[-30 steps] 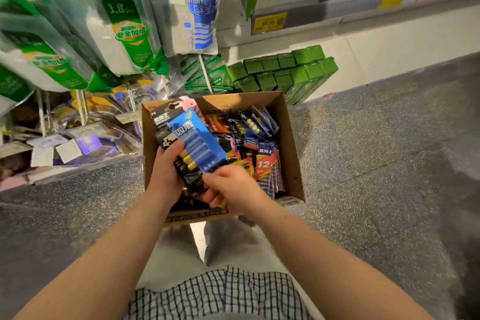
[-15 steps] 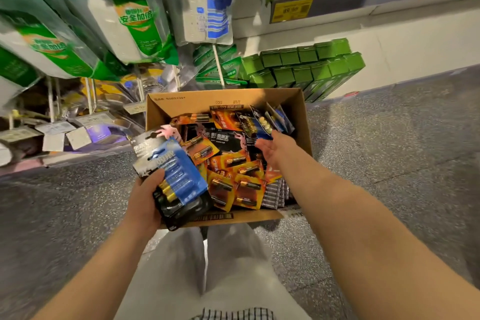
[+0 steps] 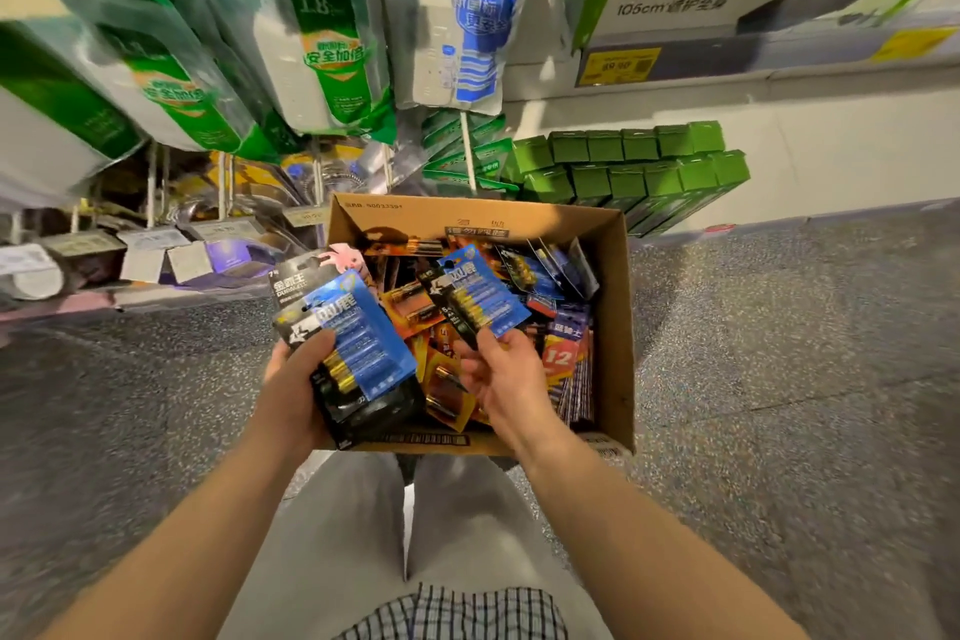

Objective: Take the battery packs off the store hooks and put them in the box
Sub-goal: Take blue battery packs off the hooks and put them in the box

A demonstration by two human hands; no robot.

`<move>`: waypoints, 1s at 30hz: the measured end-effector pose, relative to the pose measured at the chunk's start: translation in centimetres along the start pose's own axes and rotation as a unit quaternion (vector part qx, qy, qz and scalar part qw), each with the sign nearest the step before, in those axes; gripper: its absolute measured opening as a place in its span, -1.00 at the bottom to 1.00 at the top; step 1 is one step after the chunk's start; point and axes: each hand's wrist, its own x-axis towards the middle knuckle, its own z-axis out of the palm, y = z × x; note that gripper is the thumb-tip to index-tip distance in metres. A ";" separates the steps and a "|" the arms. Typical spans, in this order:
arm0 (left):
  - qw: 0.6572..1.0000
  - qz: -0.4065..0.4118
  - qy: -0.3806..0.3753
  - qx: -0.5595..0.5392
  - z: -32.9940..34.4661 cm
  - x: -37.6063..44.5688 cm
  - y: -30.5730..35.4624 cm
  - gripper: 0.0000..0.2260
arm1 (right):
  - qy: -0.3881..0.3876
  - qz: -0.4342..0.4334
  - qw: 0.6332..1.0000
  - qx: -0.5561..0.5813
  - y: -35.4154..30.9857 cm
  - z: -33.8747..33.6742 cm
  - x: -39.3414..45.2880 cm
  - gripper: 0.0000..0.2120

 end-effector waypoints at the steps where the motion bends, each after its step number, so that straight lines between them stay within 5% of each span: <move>1: 1.000 0.005 0.007 -0.007 0.0 -0.1 0.3 -0.60 | -0.025 -0.016 0.999 -0.024 -0.1 0.3 -0.8 -0.92; 4: 0.999 0.034 0.024 -0.020 0.7 -0.6 0.7 -0.58 | -0.090 -0.063 0.992 -0.062 -1.3 0.9 -2.8 -0.87; 7: 0.997 0.053 0.035 -0.035 1.3 -1.3 1.3 -0.81 | -0.130 -0.113 0.982 -0.083 -3.3 1.5 -4.2 -0.81; 17: 0.991 0.116 -0.015 -0.073 3.2 -4.3 3.5 -0.31 | -0.206 -0.162 0.945 -0.196 -5.8 3.1 -8.0 -0.06; 23: 0.983 0.147 -0.031 -0.109 -0.3 -6.6 5.3 -0.23 | -0.213 -0.206 0.925 -0.238 -4.0 7.4 -10.1 -0.04; 30: 0.969 0.195 0.003 -0.149 -8.6 -9.3 7.9 -0.44 | -0.189 -0.277 0.865 -0.372 1.8 14.7 -12.6 -0.25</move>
